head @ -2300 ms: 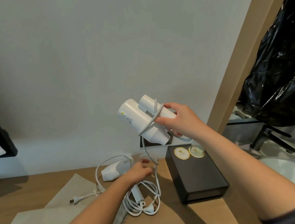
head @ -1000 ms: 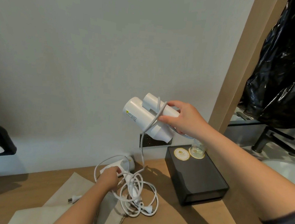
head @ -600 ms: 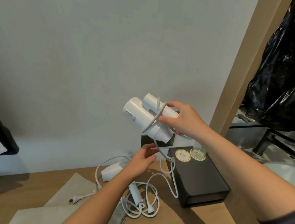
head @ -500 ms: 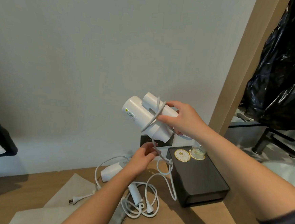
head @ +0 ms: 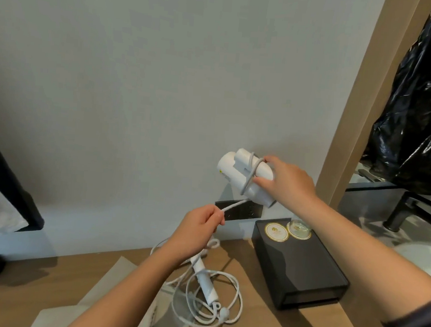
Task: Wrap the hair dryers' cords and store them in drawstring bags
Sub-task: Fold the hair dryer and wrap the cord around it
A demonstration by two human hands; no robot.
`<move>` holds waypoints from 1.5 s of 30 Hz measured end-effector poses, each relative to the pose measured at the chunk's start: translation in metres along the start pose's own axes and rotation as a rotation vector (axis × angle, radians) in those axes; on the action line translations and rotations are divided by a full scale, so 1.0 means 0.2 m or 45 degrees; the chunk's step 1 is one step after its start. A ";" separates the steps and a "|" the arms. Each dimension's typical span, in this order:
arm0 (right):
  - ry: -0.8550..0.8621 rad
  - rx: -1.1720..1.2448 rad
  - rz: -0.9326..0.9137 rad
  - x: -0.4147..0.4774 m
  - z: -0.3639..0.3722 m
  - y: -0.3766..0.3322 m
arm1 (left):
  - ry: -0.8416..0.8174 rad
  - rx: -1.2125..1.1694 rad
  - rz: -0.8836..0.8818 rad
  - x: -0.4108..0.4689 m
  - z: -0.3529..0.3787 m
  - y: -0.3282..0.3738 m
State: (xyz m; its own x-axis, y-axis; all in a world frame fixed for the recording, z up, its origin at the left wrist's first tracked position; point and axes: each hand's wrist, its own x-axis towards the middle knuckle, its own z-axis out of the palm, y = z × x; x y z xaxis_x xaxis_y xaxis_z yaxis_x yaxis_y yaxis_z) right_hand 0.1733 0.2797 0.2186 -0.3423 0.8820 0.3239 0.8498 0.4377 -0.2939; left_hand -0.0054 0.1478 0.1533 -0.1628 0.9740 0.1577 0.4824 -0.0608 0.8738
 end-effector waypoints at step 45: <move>-0.388 0.038 -0.896 -0.37 -0.02 -0.07 | -0.383 1.134 0.783 0.15 -0.45 0.18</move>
State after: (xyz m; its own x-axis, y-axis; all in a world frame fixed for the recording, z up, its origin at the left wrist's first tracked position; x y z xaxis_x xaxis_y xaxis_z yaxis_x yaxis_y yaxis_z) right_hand 0.1892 0.2073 0.2016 -0.8979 0.4007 0.1825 0.3805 0.9147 -0.1360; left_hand -0.0707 0.1551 0.2307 0.4710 0.8527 0.2259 0.8721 -0.4886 0.0261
